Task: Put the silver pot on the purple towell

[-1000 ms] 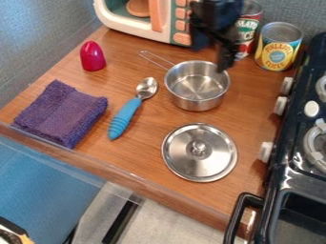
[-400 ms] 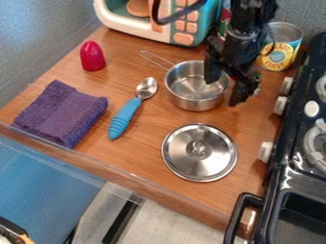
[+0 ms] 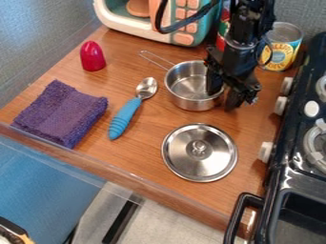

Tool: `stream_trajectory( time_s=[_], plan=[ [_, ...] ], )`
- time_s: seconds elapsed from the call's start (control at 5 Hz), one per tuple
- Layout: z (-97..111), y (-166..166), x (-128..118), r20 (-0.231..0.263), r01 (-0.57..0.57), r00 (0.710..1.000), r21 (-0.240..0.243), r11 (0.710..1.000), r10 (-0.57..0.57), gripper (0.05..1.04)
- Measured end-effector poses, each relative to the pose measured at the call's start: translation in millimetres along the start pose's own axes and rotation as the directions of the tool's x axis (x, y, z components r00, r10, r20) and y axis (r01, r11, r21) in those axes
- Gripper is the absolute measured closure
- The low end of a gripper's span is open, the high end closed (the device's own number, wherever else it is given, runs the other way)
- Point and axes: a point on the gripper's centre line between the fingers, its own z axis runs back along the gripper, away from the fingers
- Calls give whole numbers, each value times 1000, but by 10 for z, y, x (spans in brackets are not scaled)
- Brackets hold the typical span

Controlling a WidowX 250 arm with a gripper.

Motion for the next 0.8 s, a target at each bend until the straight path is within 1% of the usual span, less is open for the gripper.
stream_trajectory(
  time_s=[0.2,0.4,0.6,0.8],
  plan=[
    [6,-5,13,9,-1,1000,-3,1000,1,733],
    [23,1,26,19,-19,1000,-5,1000,19,931],
    [41,17,35,27,-36,999,5,999,36,1000],
    [102,-17,28,4,-83,997,41,996,83,1001]
  ],
)
